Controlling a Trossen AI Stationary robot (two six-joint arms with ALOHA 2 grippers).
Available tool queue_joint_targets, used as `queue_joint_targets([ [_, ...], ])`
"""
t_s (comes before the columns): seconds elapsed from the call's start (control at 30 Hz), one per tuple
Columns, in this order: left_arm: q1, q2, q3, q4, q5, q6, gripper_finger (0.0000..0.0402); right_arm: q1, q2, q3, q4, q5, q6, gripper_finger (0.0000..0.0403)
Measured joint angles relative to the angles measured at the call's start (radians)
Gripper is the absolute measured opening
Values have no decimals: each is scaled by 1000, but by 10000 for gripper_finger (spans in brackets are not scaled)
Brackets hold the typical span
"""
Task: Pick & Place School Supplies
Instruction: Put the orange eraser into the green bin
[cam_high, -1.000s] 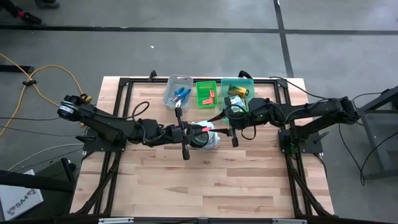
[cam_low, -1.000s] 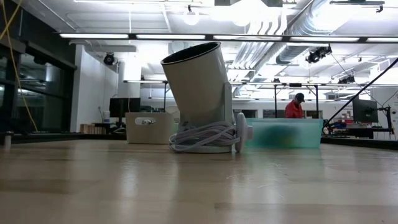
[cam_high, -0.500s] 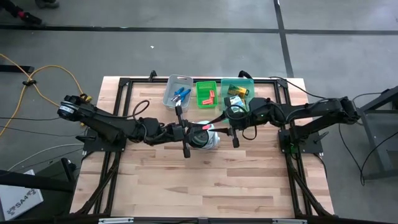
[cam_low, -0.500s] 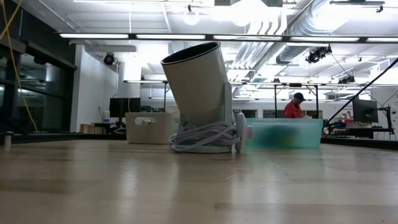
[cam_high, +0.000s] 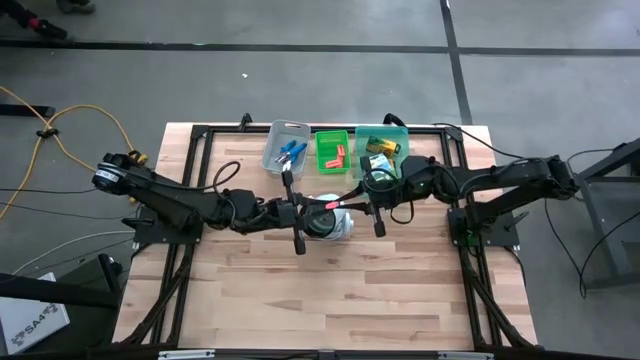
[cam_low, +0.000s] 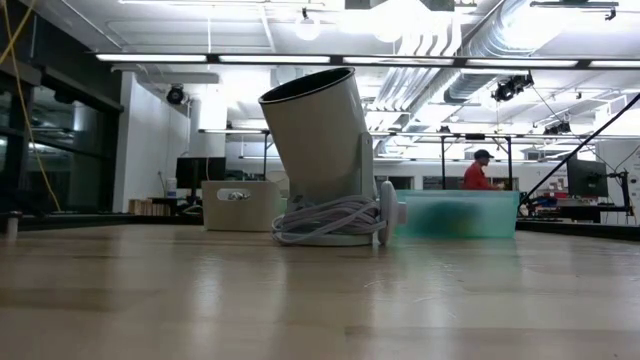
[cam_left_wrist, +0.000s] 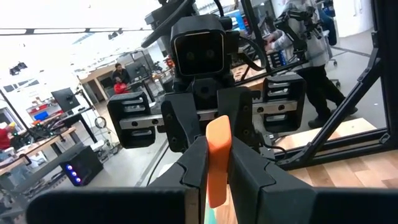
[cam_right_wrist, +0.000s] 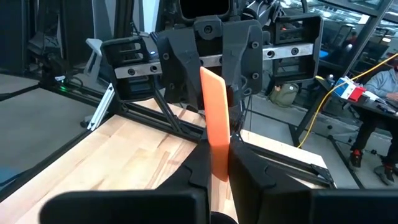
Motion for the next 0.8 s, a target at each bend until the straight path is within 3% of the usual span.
queue_joint_targets([
  [0.17, 0, 0, 0, 0, 0, 0, 49, 0, 0, 0, 1, 0, 0, 26],
  [0.53, 0, 0, 0, -1, 22, 38, 125, 0, 0, 0, 3, -1, 0, 24],
  [0.8, -45, 0, 0, 4, -49, 79, 134, -1, -3, 0, -20, 29, 21, 23],
])
